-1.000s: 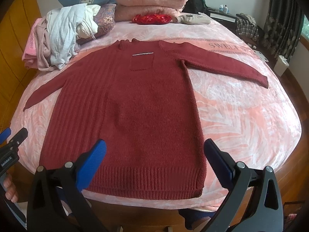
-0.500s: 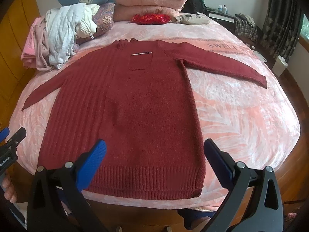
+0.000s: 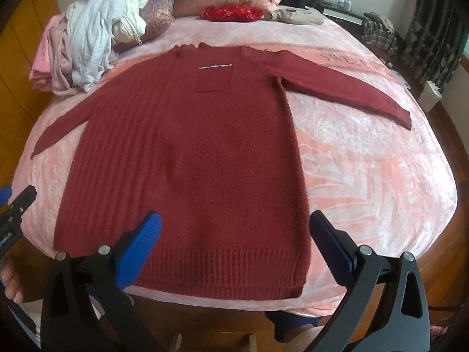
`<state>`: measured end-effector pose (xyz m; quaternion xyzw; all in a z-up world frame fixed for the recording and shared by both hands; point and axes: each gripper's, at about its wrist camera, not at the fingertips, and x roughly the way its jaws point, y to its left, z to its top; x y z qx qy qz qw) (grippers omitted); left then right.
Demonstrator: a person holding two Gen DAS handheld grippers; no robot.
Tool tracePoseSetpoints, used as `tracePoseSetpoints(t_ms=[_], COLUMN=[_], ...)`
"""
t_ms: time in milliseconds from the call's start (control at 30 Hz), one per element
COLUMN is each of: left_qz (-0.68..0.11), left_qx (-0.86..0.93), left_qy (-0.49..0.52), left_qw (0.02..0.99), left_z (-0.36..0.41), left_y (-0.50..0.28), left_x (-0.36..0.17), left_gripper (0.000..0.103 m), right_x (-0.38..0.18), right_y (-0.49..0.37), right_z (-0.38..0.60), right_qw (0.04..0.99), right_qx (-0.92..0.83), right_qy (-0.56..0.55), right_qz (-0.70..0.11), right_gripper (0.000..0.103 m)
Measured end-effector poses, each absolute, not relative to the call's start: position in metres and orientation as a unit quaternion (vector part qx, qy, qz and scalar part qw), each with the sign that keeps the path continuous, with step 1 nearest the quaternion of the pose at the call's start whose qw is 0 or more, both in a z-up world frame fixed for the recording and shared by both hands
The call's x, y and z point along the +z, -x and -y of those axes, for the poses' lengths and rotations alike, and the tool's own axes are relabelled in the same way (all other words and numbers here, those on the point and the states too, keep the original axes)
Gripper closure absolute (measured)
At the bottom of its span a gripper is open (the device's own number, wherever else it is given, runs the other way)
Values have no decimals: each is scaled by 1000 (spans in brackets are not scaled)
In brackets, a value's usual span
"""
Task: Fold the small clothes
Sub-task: 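Grasp the cuff of the sweater sleeve with the right gripper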
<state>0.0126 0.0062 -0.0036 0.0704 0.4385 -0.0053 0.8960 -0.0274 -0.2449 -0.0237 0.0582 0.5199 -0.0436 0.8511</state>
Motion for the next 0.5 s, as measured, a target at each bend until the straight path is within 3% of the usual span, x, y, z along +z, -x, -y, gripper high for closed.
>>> tracePoseSetpoints(t_ms=[300, 500], left_qz=[-436, -419], left_qx=[1, -27], left_qy=[-70, -87], left_qw=[897, 903], left_z=[29, 95], left_y=[-56, -107], left_x=[1, -4], left_gripper=[4, 4], right_x=[-9, -13], right_y=[8, -47], right_z=[304, 422], right_qw=[863, 849], right_qx=[-89, -112], right_qy=[-88, -162], right_qz=[-489, -490], right_gripper=[3, 3])
